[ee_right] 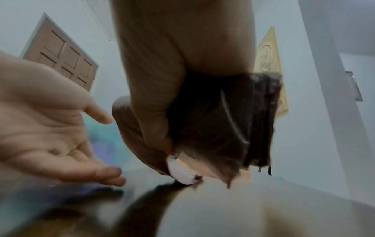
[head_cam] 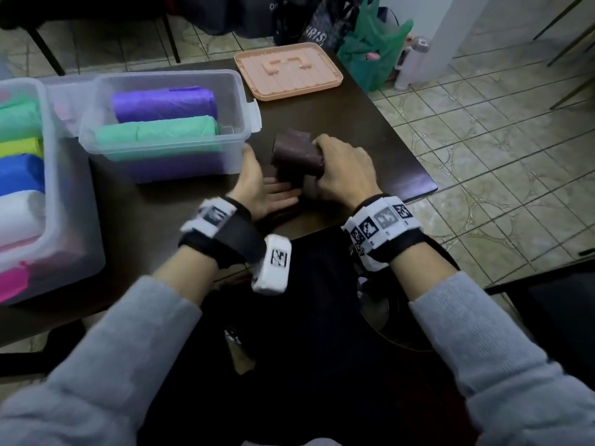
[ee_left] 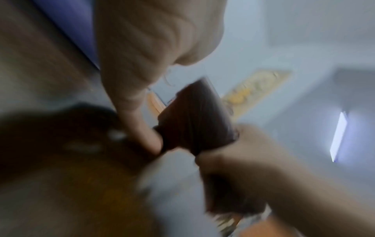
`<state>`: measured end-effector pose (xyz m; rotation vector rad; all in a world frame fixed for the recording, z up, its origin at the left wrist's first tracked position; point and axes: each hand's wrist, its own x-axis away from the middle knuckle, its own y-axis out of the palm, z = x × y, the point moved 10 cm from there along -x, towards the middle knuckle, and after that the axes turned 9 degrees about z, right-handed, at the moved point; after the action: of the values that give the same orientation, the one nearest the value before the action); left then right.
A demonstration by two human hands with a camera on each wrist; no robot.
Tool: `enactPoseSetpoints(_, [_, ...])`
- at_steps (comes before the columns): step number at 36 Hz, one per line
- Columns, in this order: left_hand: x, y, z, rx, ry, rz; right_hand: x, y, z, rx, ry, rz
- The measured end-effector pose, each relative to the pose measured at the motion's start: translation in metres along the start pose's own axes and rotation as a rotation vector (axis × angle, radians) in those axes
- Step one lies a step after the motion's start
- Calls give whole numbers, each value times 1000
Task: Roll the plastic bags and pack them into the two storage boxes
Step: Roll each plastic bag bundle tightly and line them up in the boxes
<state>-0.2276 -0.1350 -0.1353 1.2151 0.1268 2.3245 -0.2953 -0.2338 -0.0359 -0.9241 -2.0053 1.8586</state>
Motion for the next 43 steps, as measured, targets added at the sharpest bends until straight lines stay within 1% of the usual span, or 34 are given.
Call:
enactPoseSetpoints(1, [8, 13, -1, 19, -101, -116, 3, -5, -2, -2, -28, 33])
enactPoseSetpoints(2, [15, 25, 1, 21, -157, -203, 7, -10, -5, 3, -65, 58])
enactPoseSetpoints(3, [18, 30, 5, 8, -182, -244, 10, -11, -10, 11, -112, 65])
enactPoseSetpoints(5, [22, 34, 12, -119, -173, -229, 20, -8, -15, 26, -198, 21])
enactPoseSetpoints(7, [21, 38, 20, -292, -77, -218, 28, -7, -13, -44, -211, -37])
enactPoseSetpoints(9, [20, 47, 28, -321, 18, -252, 34, -9, -8, -154, -182, -54])
enactPoseSetpoints(10, [20, 49, 31, -310, 45, -253, 35, -11, -7, -170, -177, -49])
enactPoseSetpoints(13, [21, 51, 38, -262, 90, -209, 36, -15, -9, -74, -203, -1])
enactPoseSetpoints(15, [21, 56, 43, -272, 139, -170, 36, -15, -14, -15, -222, 30])
enactPoseSetpoints(16, [20, 57, 50, -307, 196, -134, 36, -13, -17, 3, -231, 38])
enactPoseSetpoints(17, [20, 58, 59, -362, 283, -86, 36, -11, -19, 17, -238, 48])
enactPoseSetpoints(19, [22, 63, 85, -460, 498, 12, 36, -8, -21, 58, -259, 89])
enactPoseSetpoints(20, [24, 65, 96, -474, 579, 38, 36, -6, -22, 83, -271, 102])
enactPoseSetpoints(22, [25, 69, 111, -464, 656, 60, 38, 0, -22, 99, -287, 94])
enactPoseSetpoints(24, [22, 65, 126, -448, 706, 113, 41, 8, -22, 88, -302, 30])
enactPoseSetpoints(26, [19, 62, 140, -444, 755, 155, 45, 21, -22, 78, -306, -83])
enactPoseSetpoints(28, [15, 63, 152, -466, 796, 183, 47, 32, -17, 16, -268, -188])
enactPoseSetpoints(31, [9, 69, 161, -538, 834, 185, 49, 40, -10, -24, -230, -298])
enactPoseSetpoints(33, [2, 74, 162, -589, 818, 180, 50, 44, -7, -48, -196, -369])
enactPoseSetpoints(37, [2, 83, 171, -614, 830, 211, 48, 50, -5, -88, -152, -429])
enactPoseSetpoints(41, [1, 96, 175, -647, 808, 144, 44, 56, -4, -112, -118, -486])
enactPoseSetpoints(43, [-10, 102, 178, -583, 767, 106, 44, 58, -4, -123, -105, -506])
